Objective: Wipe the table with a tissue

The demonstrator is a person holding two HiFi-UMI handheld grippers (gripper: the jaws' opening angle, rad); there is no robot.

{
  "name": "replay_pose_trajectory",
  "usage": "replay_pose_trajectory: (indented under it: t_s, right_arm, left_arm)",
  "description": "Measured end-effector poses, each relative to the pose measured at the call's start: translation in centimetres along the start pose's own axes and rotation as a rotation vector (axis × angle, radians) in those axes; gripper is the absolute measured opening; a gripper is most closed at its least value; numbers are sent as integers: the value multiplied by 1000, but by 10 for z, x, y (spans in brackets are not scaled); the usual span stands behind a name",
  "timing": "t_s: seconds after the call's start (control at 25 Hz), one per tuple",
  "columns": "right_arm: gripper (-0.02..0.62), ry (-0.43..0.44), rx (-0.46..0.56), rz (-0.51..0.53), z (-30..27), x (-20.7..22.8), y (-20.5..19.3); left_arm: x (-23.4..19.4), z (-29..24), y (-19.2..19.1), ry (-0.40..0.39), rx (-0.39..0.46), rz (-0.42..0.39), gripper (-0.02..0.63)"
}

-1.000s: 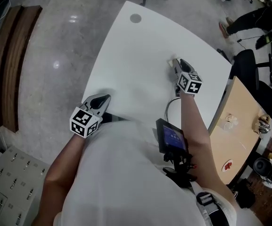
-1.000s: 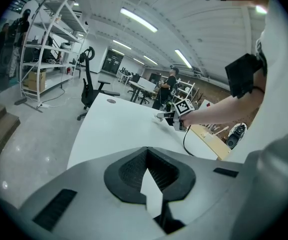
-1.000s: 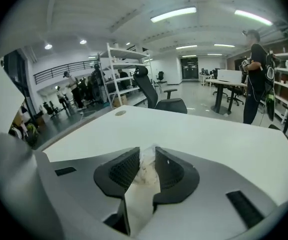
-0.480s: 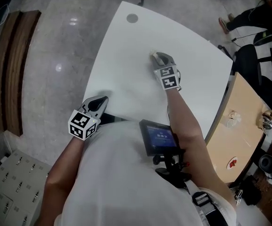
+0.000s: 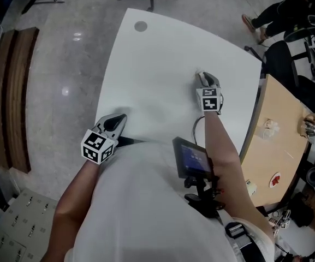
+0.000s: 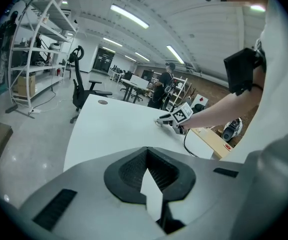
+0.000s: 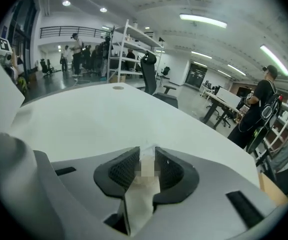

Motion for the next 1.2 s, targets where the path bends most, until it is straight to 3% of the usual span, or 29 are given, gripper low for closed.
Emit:
replay_pose_trajectory:
  t_s: [0.08, 0.24, 0.8, 1.04, 1.2]
  right_arm:
    - [97, -59, -38, -3, 10, 9, -6]
    - [97, -116, 6, -63, 32, 12, -10]
    - [97, -92, 30, -220, 126, -25, -61]
    - [97, -34, 110, -235, 143, -64, -33]
    - [97, 6, 210, -316, 171, -81, -20]
  left_arm:
    - [1, -2, 2, -15, 0, -11, 5]
    - [3, -4, 4, -40, 4, -27, 5]
    - [4, -9, 21, -193, 48, -118, 5]
    - [10, -12, 44, -279, 66, -187, 5]
    - [23, -21, 45, -316, 66, -200, 5]
Point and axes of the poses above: the fingertips, and each gripper's own axes: z backward along the fingers, x to its right, y out of its top, the point moved 5 cm from there along z, backward along the fingers, and after that the axes turned 6 degrees about y, right-handed, at the moved point
